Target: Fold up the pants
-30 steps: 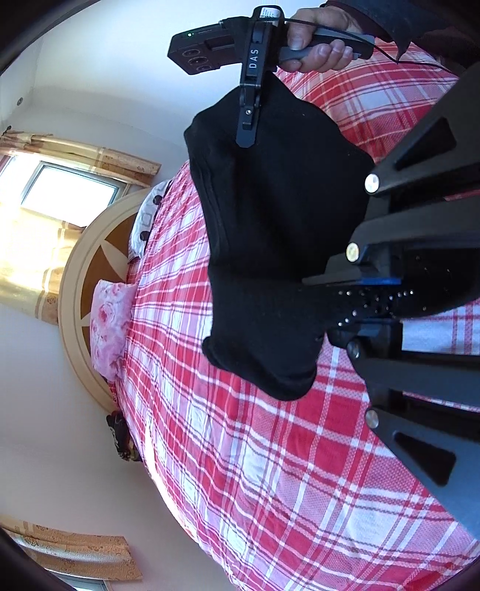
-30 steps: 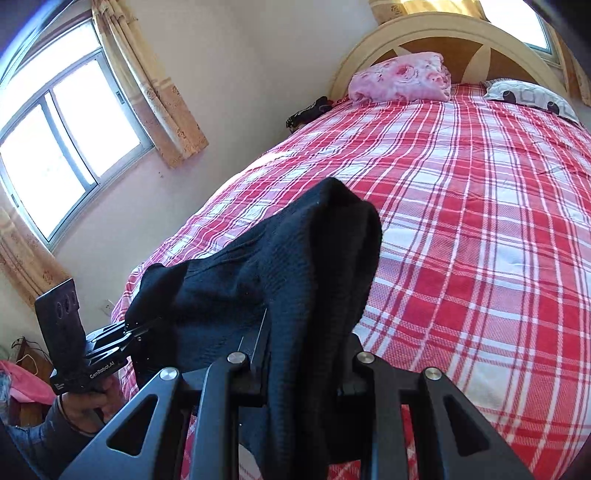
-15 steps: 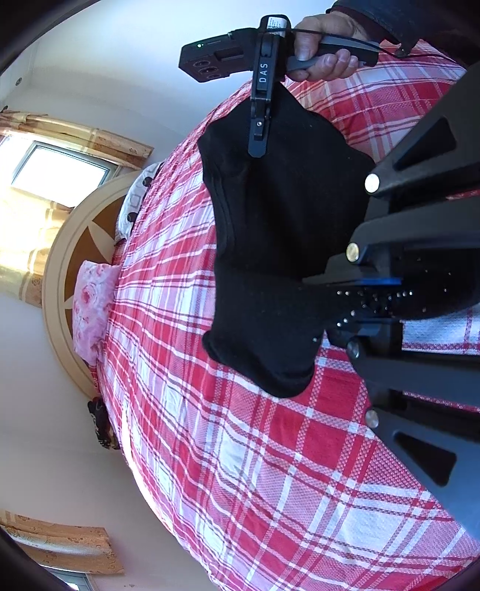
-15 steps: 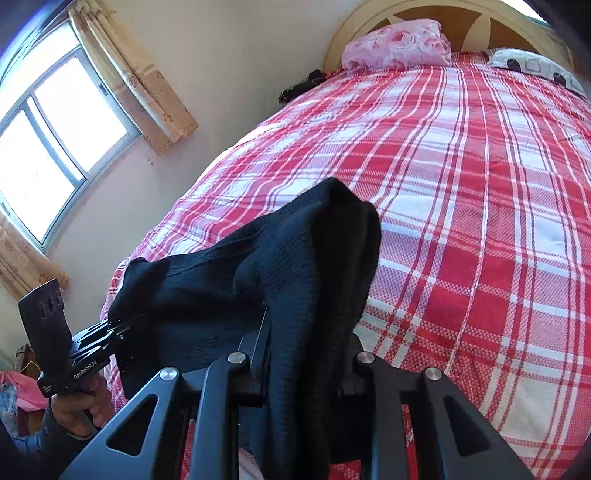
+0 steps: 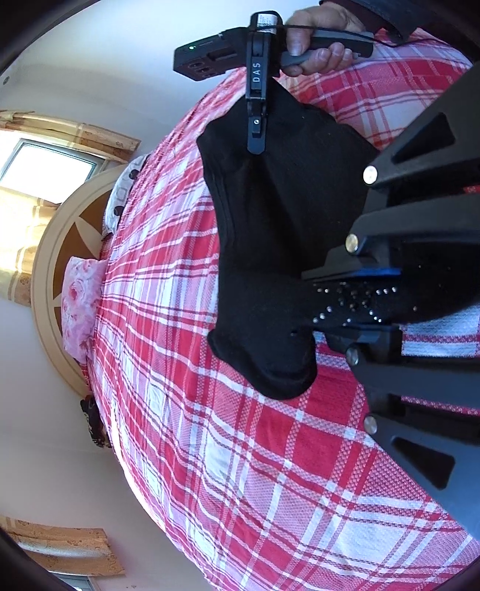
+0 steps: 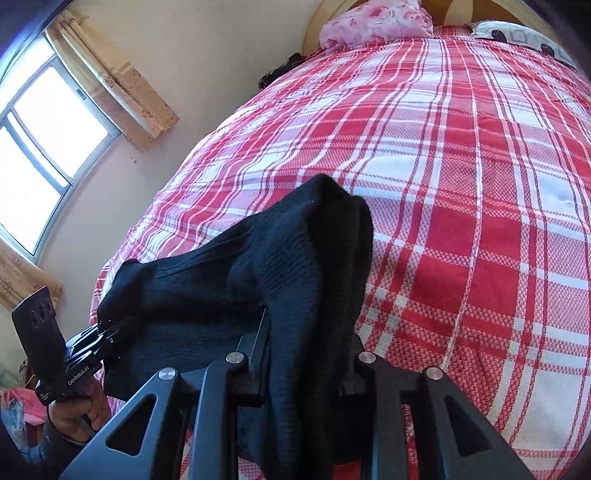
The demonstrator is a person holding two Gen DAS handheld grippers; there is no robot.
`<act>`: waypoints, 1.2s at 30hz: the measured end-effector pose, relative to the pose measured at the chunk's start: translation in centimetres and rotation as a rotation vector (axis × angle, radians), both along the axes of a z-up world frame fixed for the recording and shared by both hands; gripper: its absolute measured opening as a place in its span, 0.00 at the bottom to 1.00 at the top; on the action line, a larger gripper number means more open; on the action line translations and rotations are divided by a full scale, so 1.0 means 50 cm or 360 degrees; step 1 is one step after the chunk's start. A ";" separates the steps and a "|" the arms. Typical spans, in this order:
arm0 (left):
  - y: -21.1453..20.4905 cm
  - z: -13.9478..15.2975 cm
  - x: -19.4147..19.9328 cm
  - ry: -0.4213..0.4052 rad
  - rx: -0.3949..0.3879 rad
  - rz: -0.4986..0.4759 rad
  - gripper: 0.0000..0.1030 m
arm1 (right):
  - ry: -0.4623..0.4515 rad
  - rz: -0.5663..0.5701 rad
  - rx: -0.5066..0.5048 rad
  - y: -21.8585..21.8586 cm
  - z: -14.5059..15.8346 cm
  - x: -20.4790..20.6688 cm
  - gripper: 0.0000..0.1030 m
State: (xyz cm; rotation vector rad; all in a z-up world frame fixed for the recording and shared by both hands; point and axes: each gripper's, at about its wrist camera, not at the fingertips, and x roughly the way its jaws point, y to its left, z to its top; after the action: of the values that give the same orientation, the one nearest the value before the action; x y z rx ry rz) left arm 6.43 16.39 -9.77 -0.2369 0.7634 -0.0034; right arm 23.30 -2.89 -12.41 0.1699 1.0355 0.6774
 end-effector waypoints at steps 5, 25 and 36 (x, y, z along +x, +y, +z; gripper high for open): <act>-0.011 -0.009 0.007 -0.0010 0.0086 0.0016 0.29 | -0.0046 -0.0025 -0.0085 0.013 -0.007 -0.001 0.27; 0.008 -0.006 -0.029 0.0028 0.0097 0.0167 0.78 | -0.0159 -0.0229 -0.0201 -0.016 0.021 -0.034 0.55; -0.025 0.056 -0.140 -0.0060 0.0115 0.0239 0.79 | -0.0369 -0.0363 -0.0259 -0.072 0.118 -0.188 0.55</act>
State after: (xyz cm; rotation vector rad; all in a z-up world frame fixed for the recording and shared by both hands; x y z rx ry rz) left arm -0.57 15.13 -6.95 -0.2242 0.7053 0.1611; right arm 13.88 -6.49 -6.52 0.0641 0.8288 0.3935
